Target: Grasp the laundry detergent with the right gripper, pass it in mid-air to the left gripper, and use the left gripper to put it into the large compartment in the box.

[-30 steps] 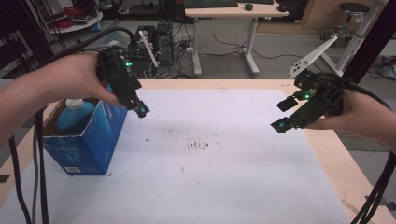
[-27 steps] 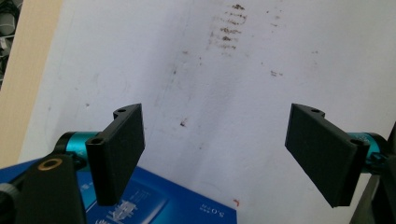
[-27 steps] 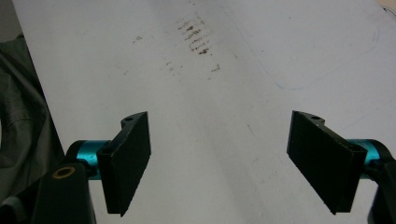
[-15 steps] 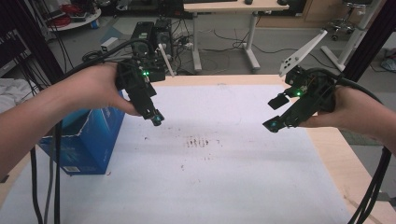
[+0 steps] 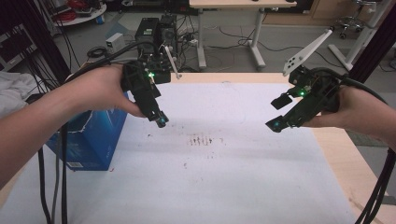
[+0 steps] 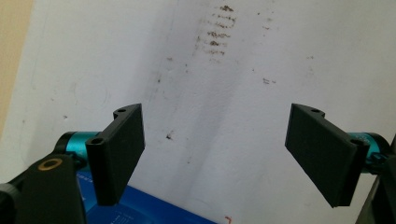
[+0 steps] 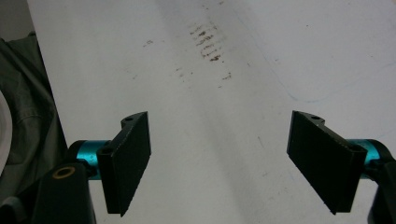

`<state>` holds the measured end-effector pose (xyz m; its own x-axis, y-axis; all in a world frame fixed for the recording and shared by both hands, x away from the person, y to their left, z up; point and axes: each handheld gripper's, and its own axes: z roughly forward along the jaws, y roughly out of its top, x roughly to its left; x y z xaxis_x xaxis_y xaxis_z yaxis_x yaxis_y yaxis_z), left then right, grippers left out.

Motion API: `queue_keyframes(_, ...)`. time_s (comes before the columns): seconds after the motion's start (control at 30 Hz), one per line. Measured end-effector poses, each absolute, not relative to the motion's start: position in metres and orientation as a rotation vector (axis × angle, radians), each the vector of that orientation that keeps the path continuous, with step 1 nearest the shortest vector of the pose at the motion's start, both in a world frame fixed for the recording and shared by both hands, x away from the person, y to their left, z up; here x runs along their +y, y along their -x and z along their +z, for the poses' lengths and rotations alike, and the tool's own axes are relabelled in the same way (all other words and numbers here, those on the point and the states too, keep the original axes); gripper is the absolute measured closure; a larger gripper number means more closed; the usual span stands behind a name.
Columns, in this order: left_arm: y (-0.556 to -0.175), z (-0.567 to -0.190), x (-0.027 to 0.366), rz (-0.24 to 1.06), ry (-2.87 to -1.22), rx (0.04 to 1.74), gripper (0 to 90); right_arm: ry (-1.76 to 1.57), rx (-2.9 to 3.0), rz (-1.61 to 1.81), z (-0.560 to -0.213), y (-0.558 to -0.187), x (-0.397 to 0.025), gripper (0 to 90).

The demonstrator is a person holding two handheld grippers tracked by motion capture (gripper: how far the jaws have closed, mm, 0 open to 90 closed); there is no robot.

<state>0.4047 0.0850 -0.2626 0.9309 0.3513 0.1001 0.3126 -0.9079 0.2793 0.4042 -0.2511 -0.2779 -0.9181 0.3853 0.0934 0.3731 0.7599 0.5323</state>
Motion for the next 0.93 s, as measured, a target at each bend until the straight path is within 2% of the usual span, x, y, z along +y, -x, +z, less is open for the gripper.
queue_keyframes(0.93,-0.4061,-0.2672,0.087,0.204,-2.831,0.505,20.1,-0.629,2.933,0.87,-0.2815,-0.4041,-0.2475,21.4)
